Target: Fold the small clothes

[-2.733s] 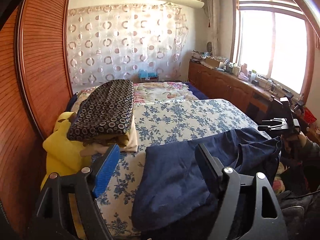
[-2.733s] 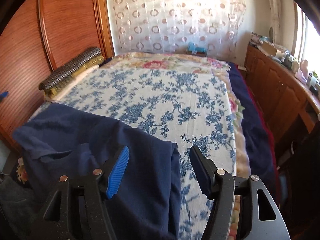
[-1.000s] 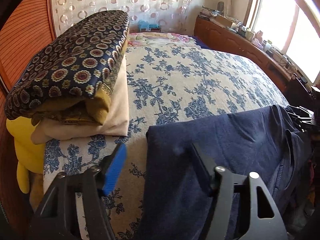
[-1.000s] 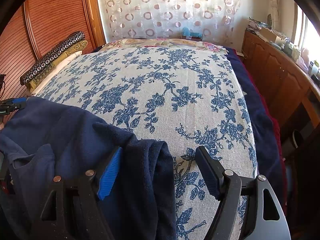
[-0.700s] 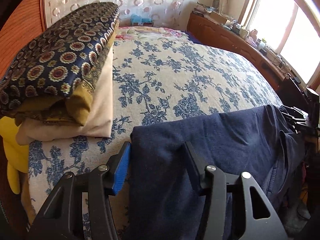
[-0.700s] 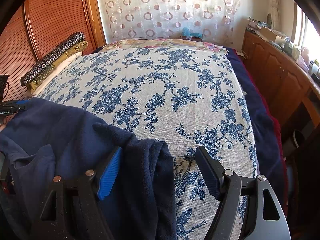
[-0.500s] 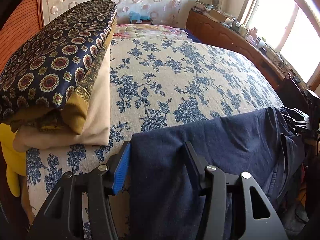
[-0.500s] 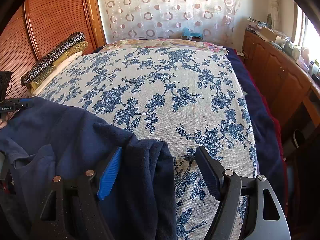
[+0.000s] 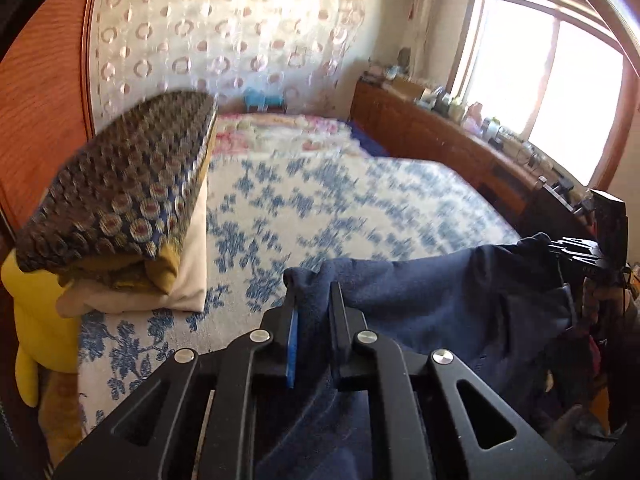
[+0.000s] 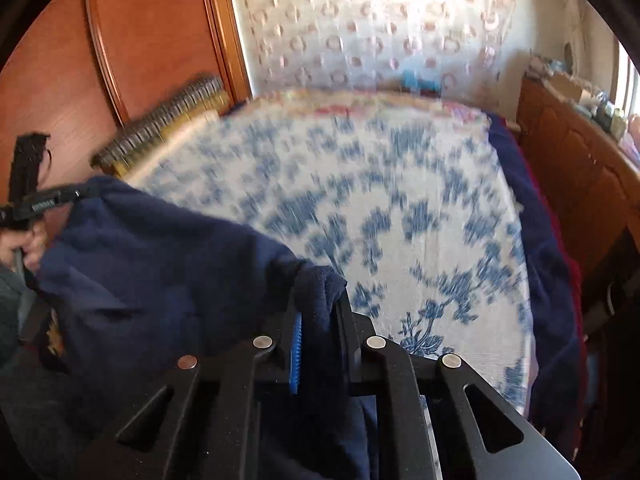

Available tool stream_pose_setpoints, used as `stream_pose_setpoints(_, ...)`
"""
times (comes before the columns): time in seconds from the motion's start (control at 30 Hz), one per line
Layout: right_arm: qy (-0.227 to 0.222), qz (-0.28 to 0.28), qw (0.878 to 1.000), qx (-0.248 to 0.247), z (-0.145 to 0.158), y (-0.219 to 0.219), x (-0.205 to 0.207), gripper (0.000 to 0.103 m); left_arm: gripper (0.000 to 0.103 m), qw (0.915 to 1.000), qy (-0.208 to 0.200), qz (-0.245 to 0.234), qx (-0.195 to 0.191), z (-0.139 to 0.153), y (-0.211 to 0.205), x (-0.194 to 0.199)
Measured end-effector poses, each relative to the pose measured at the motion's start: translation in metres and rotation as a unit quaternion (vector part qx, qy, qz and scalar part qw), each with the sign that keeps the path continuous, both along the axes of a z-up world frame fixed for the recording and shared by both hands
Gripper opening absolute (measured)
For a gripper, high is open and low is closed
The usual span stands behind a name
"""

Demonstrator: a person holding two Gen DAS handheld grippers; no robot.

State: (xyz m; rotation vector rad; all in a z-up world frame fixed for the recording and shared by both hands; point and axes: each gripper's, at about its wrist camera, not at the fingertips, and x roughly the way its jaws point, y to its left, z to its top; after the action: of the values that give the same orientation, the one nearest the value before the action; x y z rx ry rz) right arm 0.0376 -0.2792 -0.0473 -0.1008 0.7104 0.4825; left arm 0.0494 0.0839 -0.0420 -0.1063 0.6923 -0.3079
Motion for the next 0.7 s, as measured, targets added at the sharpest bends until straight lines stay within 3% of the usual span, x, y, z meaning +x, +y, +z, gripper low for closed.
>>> stream_pose_setpoints(0.17,-0.084,-0.016,0.996,0.020,0.064,-0.020,-0.052,0.013,0.012,0.9964,-0.083,-0.006,-0.014,0.063,-0.001,-0.047)
stream_pose_setpoints(0.3,-0.140,-0.029,0.989,0.037,0.108,-0.037,-0.085,0.012,0.012,0.9877,-0.152,-0.003,-0.036,0.112,0.002,-0.085)
stream_pose_setpoints(0.5,-0.212,-0.015,0.975,0.059,0.171,-0.049,-0.131,0.012,0.012,0.9731,-0.227,-0.001,-0.043,0.166,0.006,-0.123)
stream_pose_setpoints(0.7,-0.282,-0.006,0.958,0.054,0.222,-0.042,-0.165,0.012,0.012,0.9595,-0.278,0.008,-0.047,0.204,0.018,-0.136)
